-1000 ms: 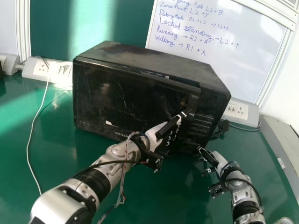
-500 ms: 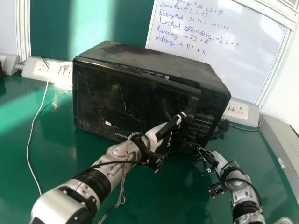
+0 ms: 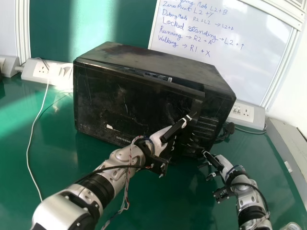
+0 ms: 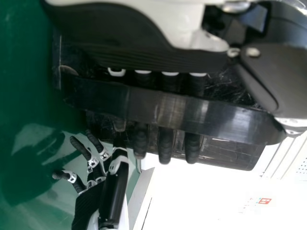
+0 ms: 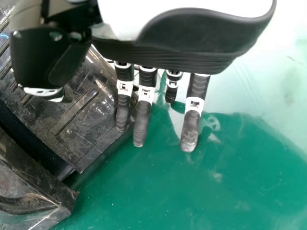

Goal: Open the door of oven

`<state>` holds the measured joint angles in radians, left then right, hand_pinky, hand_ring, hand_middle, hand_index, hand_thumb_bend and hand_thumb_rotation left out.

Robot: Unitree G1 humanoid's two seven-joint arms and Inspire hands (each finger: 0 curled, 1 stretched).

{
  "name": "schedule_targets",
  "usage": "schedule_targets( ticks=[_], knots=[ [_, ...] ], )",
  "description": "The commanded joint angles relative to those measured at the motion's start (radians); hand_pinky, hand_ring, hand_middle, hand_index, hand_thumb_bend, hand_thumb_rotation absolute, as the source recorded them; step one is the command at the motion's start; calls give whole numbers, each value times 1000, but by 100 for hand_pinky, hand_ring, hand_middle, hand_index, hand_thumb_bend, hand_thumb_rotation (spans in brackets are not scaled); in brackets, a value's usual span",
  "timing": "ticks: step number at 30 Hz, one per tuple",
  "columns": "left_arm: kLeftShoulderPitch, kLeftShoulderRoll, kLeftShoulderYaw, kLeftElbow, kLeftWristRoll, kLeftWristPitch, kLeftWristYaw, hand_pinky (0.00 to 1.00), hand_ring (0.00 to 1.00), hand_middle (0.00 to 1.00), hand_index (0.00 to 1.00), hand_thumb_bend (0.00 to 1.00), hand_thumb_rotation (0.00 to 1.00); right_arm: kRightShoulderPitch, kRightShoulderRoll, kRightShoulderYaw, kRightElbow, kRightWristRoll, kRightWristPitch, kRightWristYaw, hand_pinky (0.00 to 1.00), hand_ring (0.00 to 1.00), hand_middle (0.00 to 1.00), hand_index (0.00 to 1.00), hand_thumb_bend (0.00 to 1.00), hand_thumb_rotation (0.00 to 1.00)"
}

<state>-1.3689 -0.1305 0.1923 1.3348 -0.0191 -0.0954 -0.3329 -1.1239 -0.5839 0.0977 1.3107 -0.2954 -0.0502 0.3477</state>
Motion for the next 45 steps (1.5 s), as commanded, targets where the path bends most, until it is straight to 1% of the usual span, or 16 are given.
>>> schedule_targets(
  ticks=[1, 3, 6, 10, 14, 17, 20, 22, 25, 27, 30, 33, 37, 39, 43, 45],
  knots=[
    [-17, -36, -18, 1, 15, -4, -18, 11, 18, 32, 52, 100, 82, 40, 22, 12, 31, -11, 27, 32, 33, 46, 61, 73, 65, 86],
    [-17, -36, -27, 1, 22, -8, -19, 10, 16, 29, 50, 100, 81, 41, 21, 14, 30, -13, 26, 31, 33, 46, 61, 73, 65, 85],
    [-15, -36, -47, 0, 38, -25, -15, 8, 14, 25, 42, 100, 83, 41, 22, 11, 30, -9, 26, 29, 33, 46, 60, 73, 65, 84],
    [-18, -38, -50, 0, 36, -23, -11, 6, 11, 19, 31, 100, 85, 41, 21, 19, 30, -17, 21, 27, 34, 46, 59, 72, 66, 84],
    [-16, -38, -56, -1, 39, -25, -8, 5, 10, 17, 29, 99, 85, 40, 20, 28, 30, -26, 16, 22, 34, 47, 60, 72, 65, 87],
    [-10, -37, -76, -2, 54, -46, 8, 4, 9, 15, 22, 97, 86, 40, 21, 27, 30, -23, 15, 24, 34, 48, 60, 72, 65, 87],
    [-3, -39, -91, -3, 62, -66, 22, 3, 8, 13, 15, 95, 87, 40, 20, 29, 30, -24, 15, 21, 33, 46, 60, 72, 66, 87],
    [3, -40, -96, -4, 69, -83, 23, 2, 7, 11, 12, 96, 87, 40, 21, 21, 31, -14, 23, 24, 32, 45, 60, 72, 66, 85],
    [10, -41, -96, -6, 70, -100, 14, 1, 6, 10, 11, 97, 84, 39, 22, 15, 32, -10, 29, 25, 33, 45, 60, 71, 66, 84],
    [12, -42, -100, -6, 77, -106, 28, 1, 6, 10, 11, 96, 82, 39, 21, 21, 31, -18, 28, 20, 34, 45, 60, 72, 67, 85],
    [13, -49, -108, -7, 91, -102, 106, 2, 7, 11, 12, 84, 80, 40, 20, 25, 31, -22, 21, 18, 36, 46, 59, 72, 67, 86],
    [18, -55, -107, -9, 88, -104, 156, 2, 7, 12, 15, 78, 79, 40, 20, 26, 31, -21, 19, 20, 35, 47, 58, 72, 68, 87],
    [16, -54, -92, -11, 66, -101, 164, 2, 6, 11, 14, 72, 77, 38, 20, 28, 31, -22, 23, 22, 35, 47, 59, 73, 67, 87],
    [18, -52, -89, -13, 61, -106, 166, 1, 6, 10, 15, 70, 76, 37, 20, 27, 32, -21, 25, 22, 37, 47, 60, 73, 67, 87],
    [22, -46, -100, -21, 64, -114, 160, 2, 6, 11, 16, 68, 75, 38, 19, 22, 33, -17, 21, 23, 35, 47, 58, 72, 66, 85],
    [28, -46, -102, -25, 63, -123, 157, 2, 6, 11, 15, 67, 73, 39, 18, 29, 32, -24, 14, 19, 36, 47, 59, 72, 67, 86]
  ],
)
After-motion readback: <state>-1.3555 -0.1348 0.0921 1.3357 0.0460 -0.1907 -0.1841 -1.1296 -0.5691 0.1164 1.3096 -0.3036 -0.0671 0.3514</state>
